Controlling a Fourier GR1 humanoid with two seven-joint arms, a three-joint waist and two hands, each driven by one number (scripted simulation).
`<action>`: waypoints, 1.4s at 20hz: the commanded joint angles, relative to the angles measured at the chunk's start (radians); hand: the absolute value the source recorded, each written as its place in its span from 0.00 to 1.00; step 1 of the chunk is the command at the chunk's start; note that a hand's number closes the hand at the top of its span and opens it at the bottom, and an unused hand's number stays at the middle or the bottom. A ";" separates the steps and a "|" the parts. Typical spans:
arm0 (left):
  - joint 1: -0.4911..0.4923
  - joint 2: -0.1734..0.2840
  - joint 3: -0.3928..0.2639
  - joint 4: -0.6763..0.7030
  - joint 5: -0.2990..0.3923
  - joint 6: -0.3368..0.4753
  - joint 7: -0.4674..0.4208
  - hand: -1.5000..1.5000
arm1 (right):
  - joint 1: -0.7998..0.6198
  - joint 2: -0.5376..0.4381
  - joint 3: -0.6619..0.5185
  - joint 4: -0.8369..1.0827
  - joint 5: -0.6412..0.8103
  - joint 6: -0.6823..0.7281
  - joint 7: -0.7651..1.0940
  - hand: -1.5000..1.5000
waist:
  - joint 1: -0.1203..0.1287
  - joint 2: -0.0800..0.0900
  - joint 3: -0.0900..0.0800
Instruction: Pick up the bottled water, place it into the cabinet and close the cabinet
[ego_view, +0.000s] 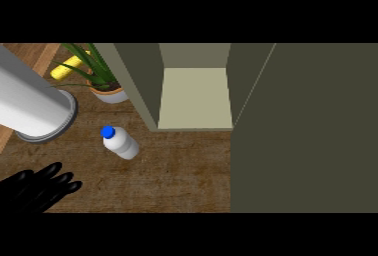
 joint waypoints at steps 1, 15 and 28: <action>0.035 0.116 0.125 -0.063 0.213 0.009 0.066 0.00 | 0.031 -0.006 -0.034 -0.117 -0.096 -0.004 0.069 0.00 | 0.009 0.001 0.000; 0.107 0.165 0.284 -0.040 0.351 -0.018 0.131 0.00 | 0.125 -0.024 -0.135 -0.188 -0.242 0.067 0.078 0.00 | -0.011 0.000 0.000; 0.070 0.062 0.334 0.104 0.197 -0.041 0.136 0.00 | 0.186 0.000 -0.118 -0.228 -0.222 0.098 0.061 0.00 | -0.021 0.002 -0.001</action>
